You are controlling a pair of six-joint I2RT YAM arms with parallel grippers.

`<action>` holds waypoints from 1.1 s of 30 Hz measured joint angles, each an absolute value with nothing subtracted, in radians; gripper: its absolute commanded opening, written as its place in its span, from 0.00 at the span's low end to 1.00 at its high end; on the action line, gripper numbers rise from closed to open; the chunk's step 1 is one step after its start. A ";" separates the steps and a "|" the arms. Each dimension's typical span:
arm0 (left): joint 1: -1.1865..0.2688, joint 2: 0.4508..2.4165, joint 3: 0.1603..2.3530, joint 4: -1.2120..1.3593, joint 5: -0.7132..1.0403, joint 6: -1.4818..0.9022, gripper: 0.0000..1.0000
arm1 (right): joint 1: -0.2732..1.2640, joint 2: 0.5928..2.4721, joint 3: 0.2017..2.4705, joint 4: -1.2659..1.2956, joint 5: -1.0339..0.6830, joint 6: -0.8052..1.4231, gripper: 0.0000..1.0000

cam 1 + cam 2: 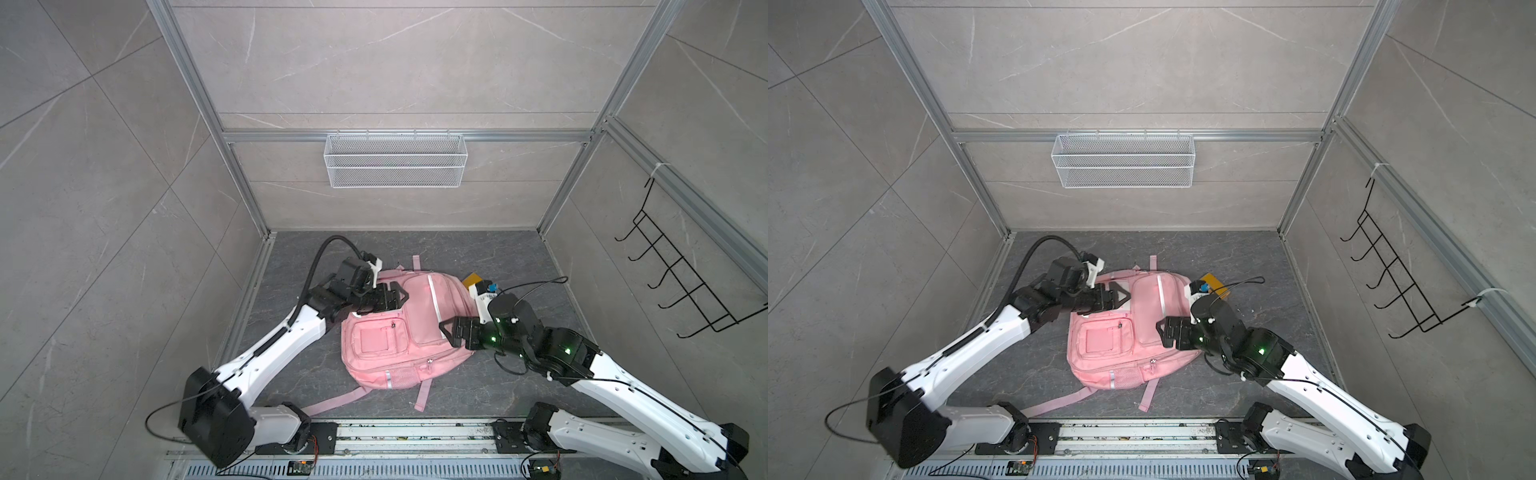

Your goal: Pack the student bag

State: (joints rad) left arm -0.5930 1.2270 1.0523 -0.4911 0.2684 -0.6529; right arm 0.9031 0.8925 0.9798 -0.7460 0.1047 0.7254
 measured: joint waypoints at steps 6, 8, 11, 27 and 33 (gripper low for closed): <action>-0.512 1.027 0.890 -0.702 0.252 -0.645 0.97 | 1.114 0.907 0.995 -0.933 0.251 0.814 0.89; -0.485 0.986 0.842 -0.741 0.249 -0.645 0.99 | 1.167 0.992 1.019 -0.950 0.271 0.820 0.89; -0.447 0.941 0.758 -0.759 0.255 -0.648 0.99 | 1.228 1.178 1.067 -0.936 0.290 0.820 0.88; -0.436 0.826 0.554 -0.623 0.297 -0.736 0.89 | 1.256 1.470 1.066 -0.831 0.288 0.925 0.60; -0.436 0.826 0.554 -0.620 0.296 -0.741 0.85 | 1.239 1.543 1.063 -0.806 0.280 0.929 0.51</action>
